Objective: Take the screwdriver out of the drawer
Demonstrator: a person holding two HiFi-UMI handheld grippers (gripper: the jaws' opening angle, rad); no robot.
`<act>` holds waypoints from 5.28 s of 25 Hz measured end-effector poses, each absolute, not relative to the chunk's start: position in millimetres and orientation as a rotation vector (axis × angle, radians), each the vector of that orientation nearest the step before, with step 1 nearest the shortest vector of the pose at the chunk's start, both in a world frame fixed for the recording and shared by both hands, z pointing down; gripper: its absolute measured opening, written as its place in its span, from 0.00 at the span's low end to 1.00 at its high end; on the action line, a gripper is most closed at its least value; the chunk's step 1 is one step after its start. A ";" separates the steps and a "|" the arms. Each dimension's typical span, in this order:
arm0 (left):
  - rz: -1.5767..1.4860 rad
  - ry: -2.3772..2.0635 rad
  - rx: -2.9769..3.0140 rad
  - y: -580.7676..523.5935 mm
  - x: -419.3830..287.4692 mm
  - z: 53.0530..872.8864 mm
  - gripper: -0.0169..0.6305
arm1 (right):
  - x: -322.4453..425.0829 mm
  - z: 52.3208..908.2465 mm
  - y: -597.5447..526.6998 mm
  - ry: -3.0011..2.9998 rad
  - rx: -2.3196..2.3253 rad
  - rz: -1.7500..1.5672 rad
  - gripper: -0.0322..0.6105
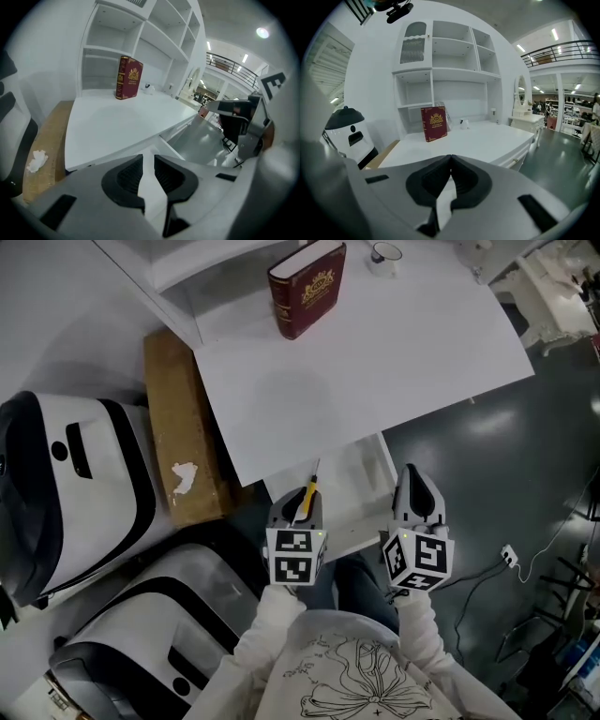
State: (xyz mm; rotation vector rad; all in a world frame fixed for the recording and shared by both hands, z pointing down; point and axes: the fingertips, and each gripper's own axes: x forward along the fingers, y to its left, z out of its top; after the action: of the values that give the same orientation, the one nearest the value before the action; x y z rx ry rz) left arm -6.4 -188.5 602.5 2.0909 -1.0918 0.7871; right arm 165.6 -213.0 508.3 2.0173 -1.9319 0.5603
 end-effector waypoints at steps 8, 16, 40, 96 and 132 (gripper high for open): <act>0.853 -1.003 1.985 -189.2 -5.2 665.9 0.19 | 170.5 532.4 -214.9 -1.867 2.037 0.613 0.05; 0.977 -0.906 1.878 -179.5 -4.5 735.2 0.23 | 175.2 570.0 -206.5 -1.795 2.010 0.691 0.05; 1.215 -0.862 1.668 -171.9 0.9 835.7 0.25 | 184.5 624.1 -201.7 -1.711 1.964 0.785 0.05; 0.816 -1.177 2.088 -157.5 -4.9 544.8 0.13 | 138.5 388.5 -196.0 -2.201 2.009 0.348 0.05; 0.110 -1.810 2.302 -150.7 -52.3 286.5 0.13 | 89.2 273.4 -166.4 -2.536 1.859 0.105 0.05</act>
State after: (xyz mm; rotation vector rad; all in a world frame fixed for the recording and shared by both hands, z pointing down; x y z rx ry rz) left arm -52.3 -150.7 286.5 2.3018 -1.8102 0.1101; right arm 89.2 -166.4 273.4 1.8592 -2.5358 0.1045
